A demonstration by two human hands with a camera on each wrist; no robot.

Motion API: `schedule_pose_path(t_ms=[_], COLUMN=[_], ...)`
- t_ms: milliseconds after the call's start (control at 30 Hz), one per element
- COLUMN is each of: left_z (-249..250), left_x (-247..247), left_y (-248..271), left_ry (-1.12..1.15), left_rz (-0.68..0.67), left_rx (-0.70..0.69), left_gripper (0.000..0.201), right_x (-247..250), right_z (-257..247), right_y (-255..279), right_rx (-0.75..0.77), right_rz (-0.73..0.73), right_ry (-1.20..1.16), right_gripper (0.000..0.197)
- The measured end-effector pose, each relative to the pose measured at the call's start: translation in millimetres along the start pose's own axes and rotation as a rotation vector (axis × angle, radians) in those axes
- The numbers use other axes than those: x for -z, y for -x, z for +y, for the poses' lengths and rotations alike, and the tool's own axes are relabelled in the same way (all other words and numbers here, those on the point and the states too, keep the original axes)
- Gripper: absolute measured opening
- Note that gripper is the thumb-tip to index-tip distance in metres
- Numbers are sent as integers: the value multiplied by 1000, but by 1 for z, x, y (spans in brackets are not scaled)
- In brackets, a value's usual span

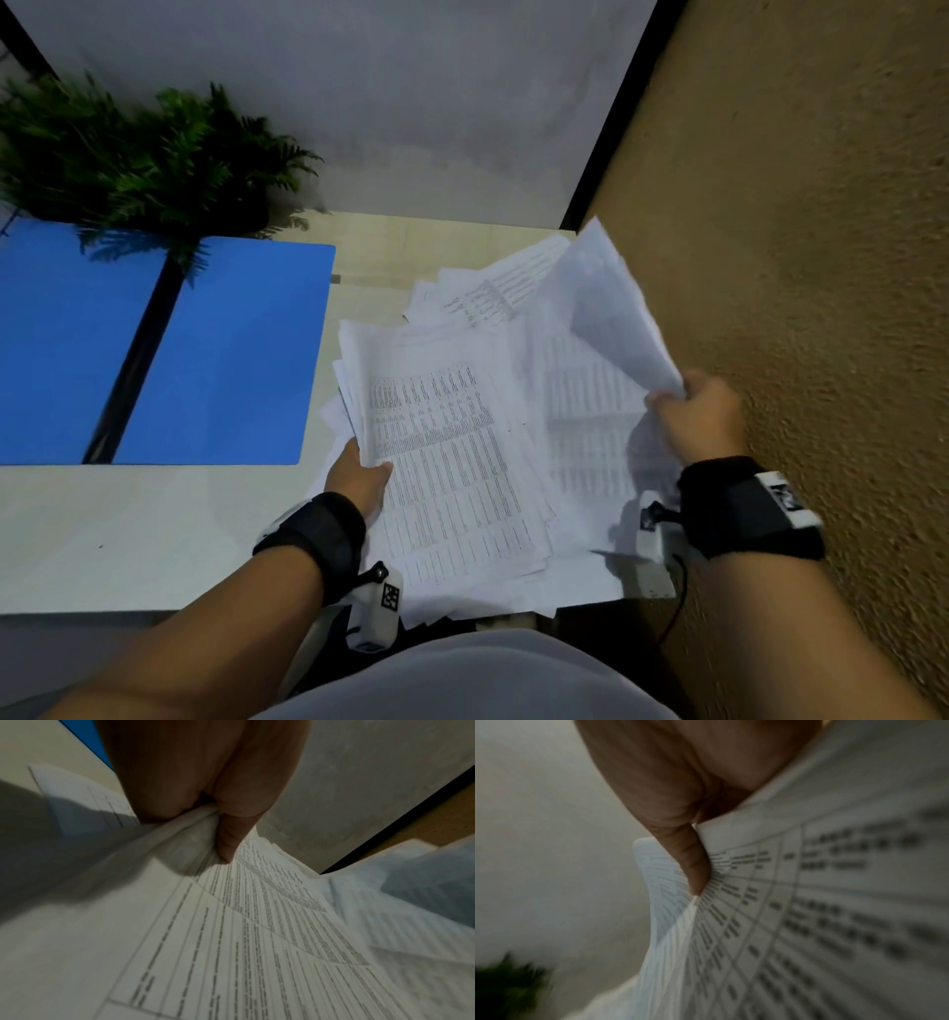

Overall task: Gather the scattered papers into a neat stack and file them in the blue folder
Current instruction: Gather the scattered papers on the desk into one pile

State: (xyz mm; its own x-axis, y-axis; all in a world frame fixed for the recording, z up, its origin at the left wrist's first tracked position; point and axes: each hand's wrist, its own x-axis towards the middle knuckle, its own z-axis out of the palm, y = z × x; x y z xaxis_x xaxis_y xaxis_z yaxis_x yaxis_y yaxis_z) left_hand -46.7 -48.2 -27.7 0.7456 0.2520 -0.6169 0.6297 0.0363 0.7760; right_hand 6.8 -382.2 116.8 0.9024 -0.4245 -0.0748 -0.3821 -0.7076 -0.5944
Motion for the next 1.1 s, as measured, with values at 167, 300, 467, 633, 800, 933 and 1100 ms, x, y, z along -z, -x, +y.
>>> schedule_pose_path(t_ms=[167, 300, 467, 633, 800, 933, 1100], left_z=[5, 2, 11, 11, 12, 6, -5], left_x=[0, 4, -1, -6, -12, -4, 14], left_y=[4, 3, 7, 10, 20, 9, -9], left_ry=[-56, -57, -38, -3, -134, -84, -36], left_rz=[-19, -39, 1, -103, -15, 91, 95], left_rx=[-27, -21, 45, 136, -54, -118, -15], left_gripper=[41, 45, 81, 129, 102, 55, 47], right_x=[57, 48, -33, -106, -137, -136, -131], right_z=[-46, -64, -47, -7, -5, -13, -24], right_y=[8, 14, 36, 47, 51, 38, -23], right_rx=[191, 156, -8, -197, -386, -442, -561], right_rz=[226, 157, -157, -270, -329, -230, -214], right_ry=[-228, -466, -474, -211, -381, -535, -553], right_gripper=[8, 14, 12, 21, 25, 50, 30])
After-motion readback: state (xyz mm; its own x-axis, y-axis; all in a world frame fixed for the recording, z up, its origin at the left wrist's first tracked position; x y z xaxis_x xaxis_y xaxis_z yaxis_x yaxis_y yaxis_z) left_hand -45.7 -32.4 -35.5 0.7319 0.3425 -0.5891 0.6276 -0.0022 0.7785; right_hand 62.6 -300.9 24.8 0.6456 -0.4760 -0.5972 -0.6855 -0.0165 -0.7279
